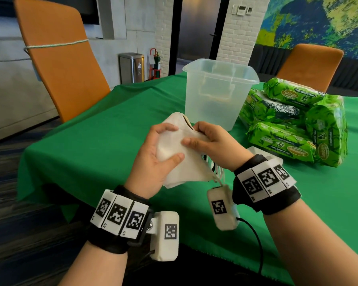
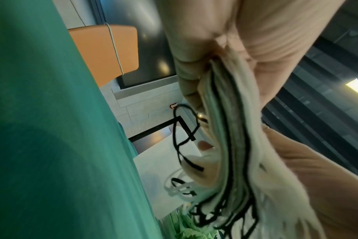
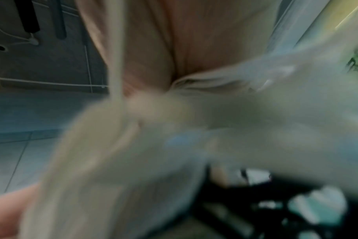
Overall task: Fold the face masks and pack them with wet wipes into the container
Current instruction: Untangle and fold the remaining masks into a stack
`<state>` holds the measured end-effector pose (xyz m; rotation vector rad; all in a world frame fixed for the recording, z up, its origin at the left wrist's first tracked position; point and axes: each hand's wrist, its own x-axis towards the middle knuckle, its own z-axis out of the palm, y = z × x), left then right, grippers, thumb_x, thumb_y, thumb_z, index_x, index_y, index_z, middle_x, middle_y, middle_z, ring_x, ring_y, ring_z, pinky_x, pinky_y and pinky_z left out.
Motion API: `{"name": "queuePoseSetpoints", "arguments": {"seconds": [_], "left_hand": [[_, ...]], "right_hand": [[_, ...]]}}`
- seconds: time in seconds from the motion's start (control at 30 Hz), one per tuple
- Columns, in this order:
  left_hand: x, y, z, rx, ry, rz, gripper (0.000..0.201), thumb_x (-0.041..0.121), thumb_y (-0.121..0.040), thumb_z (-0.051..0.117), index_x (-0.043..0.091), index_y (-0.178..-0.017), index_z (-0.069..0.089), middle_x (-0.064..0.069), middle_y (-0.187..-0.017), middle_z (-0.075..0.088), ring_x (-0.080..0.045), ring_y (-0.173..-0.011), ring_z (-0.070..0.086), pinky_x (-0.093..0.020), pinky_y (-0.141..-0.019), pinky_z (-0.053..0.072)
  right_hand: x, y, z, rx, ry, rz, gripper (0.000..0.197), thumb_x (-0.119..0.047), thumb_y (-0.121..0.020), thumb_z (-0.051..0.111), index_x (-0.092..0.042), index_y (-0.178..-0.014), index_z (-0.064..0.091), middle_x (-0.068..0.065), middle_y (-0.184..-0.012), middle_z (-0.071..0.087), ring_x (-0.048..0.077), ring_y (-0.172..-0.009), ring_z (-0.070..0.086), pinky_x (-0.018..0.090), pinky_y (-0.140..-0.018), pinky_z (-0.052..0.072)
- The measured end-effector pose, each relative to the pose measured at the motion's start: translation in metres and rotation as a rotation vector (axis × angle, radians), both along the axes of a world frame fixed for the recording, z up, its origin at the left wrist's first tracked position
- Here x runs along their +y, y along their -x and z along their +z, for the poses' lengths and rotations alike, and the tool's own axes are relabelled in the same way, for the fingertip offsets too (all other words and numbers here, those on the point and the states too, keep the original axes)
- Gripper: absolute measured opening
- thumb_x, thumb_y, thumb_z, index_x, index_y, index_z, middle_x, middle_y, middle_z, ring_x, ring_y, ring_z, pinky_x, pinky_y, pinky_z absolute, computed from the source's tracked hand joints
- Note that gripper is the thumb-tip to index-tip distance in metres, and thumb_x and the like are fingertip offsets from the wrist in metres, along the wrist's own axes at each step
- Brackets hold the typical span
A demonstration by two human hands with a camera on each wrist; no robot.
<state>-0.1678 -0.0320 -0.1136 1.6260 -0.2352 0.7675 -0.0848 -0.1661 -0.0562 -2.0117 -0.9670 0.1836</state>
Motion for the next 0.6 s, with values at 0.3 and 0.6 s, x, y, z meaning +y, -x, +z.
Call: {"name": "queuePoseSetpoints", "arguments": {"seconds": [0.3,0.6], "left_hand": [[0.009,-0.002,0.007,0.103,0.129,-0.029,0.028,-0.006,-0.078,0.065,0.022,-0.083,0.068,0.02,-0.078,0.071,0.006,-0.08,0.063,-0.01,-0.073,0.047],[0.004,-0.009,0.008,0.121,0.21,-0.084,0.031,0.01,-0.071,0.069,0.04,-0.079,0.074,0.015,-0.088,0.072,-0.005,-0.091,0.064,-0.026,-0.088,0.052]], "right_hand": [[-0.022,-0.005,-0.005,0.134,0.051,0.079,0.026,-0.005,-0.076,0.071,0.0,-0.099,0.058,0.008,-0.085,0.061,0.017,-0.076,0.056,0.039,-0.075,0.05],[-0.04,-0.008,-0.008,0.133,-0.023,-0.001,0.018,-0.002,-0.072,0.074,-0.011,-0.087,0.067,0.003,-0.089,0.06,0.011,-0.08,0.059,0.026,-0.078,0.05]]}}
